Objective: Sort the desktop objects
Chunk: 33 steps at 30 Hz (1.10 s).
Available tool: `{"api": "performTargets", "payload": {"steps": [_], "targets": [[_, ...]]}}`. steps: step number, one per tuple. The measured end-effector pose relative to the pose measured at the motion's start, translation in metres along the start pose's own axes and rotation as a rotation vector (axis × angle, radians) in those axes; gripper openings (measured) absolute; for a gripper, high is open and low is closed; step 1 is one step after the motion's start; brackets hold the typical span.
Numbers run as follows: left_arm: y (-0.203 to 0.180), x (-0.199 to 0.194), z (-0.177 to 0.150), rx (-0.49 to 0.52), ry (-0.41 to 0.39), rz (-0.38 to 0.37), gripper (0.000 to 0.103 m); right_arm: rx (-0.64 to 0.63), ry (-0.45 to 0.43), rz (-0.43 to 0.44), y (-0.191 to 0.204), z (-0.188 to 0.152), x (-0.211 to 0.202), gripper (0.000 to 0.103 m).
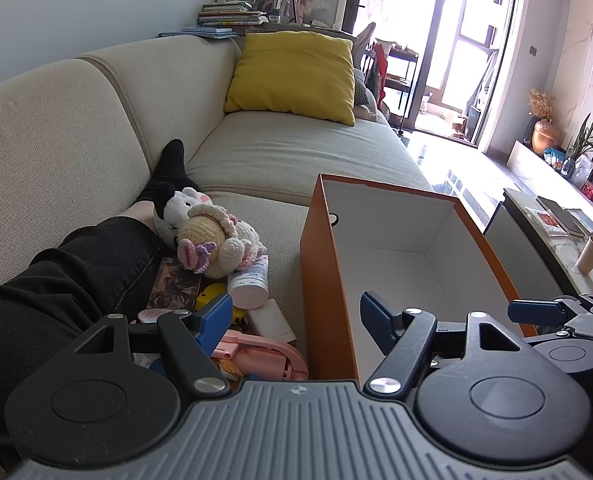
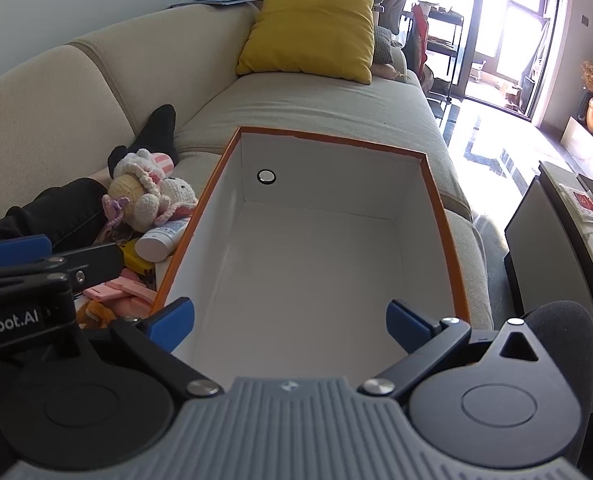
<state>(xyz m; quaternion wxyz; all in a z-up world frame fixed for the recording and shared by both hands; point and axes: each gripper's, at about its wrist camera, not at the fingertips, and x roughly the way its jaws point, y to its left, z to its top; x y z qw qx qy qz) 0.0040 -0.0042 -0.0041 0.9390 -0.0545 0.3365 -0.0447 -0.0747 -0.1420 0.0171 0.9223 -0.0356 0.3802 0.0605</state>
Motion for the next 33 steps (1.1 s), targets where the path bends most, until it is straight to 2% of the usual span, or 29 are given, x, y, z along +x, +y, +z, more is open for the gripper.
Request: {"api": "performTargets", "payload": {"steps": [20,22,24,26,28,33], "targets": [[0.003,0.001,-0.003,-0.003,0.013,0.001,0.083,-0.021,0.005,0.022,0.001,0.001,0.001,0.102],[0.007,0.002,-0.002,-0.011,0.022,0.004,0.083,-0.029,-0.001,0.024,0.001,0.002,0.002,0.101],[0.013,0.004,0.000,-0.020,0.032,0.013,0.077,-0.045,-0.018,0.029,0.001,0.006,0.002,0.101],[0.019,0.005,0.005,-0.023,0.046,0.023,0.072,-0.067,-0.032,0.037,0.001,0.011,0.003,0.096],[0.025,0.007,0.010,-0.019,0.062,0.024,0.067,-0.094,-0.028,0.064,0.003,0.020,0.005,0.085],[0.043,0.015,0.031,-0.001,0.113,0.032,0.057,-0.121,-0.013,0.178,0.016,0.056,0.015,0.070]]}}
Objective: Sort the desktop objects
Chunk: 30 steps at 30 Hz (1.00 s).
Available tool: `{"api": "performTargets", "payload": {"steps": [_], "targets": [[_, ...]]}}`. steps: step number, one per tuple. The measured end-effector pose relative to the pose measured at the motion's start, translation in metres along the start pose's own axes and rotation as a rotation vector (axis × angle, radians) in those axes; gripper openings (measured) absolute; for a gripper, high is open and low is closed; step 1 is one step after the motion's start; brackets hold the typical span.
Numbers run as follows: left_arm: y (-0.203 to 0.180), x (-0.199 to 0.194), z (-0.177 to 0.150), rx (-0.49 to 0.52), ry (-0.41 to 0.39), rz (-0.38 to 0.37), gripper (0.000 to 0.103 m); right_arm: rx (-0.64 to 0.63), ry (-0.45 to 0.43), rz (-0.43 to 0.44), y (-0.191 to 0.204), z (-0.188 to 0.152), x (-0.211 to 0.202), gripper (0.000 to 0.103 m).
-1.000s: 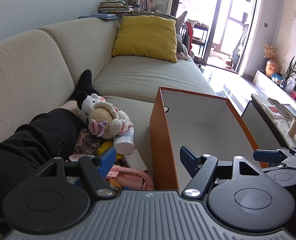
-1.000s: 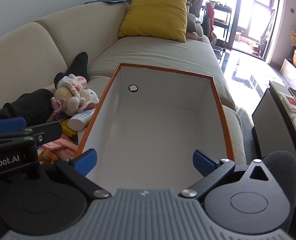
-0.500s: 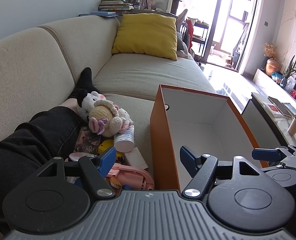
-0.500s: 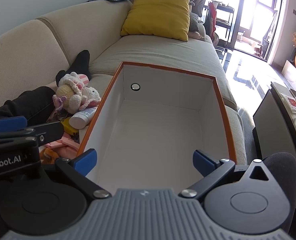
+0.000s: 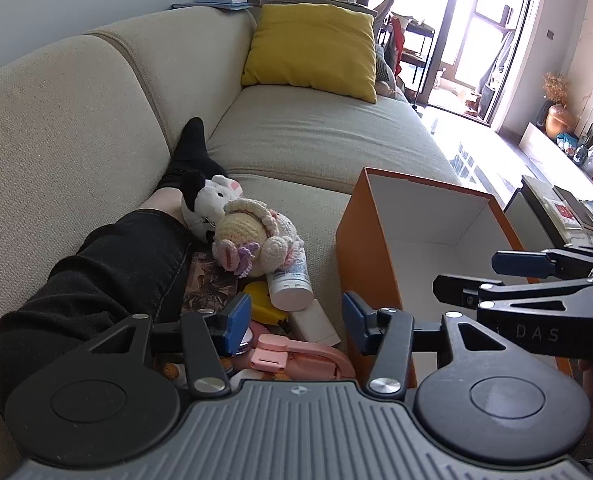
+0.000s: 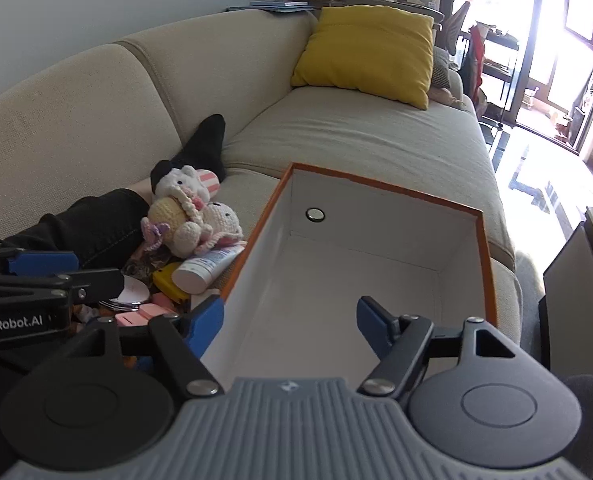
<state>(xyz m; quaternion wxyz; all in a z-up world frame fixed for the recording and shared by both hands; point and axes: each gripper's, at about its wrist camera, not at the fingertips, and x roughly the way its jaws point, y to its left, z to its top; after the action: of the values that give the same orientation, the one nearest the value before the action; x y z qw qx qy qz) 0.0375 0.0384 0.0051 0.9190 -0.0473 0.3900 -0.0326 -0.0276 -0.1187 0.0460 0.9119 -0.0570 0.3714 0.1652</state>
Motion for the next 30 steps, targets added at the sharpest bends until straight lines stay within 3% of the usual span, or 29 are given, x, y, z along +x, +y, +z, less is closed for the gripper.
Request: {"api": "performTargets", "payload": {"steps": [7,11,17,23,30], "targets": [[0.021,0.018,0.041,0.071,0.058,0.058,0.044,0.044,0.102,0.174,0.025,0.061,0.048,0.057],[0.040,0.039,0.067,0.090,0.098,0.075,0.042,0.123,0.161,0.219,0.034,0.086,0.081,0.056],[0.070,0.086,0.096,0.107,0.190,0.061,0.042,0.254,0.286,0.242,0.039,0.110,0.136,0.056],[0.089,0.127,0.111,0.162,0.287,0.037,0.043,0.377,0.420,0.248,0.037,0.114,0.185,0.058],[0.099,0.149,0.111,0.236,0.362,0.044,0.043,0.435,0.537,0.209,0.042,0.107,0.221,0.073]]}}
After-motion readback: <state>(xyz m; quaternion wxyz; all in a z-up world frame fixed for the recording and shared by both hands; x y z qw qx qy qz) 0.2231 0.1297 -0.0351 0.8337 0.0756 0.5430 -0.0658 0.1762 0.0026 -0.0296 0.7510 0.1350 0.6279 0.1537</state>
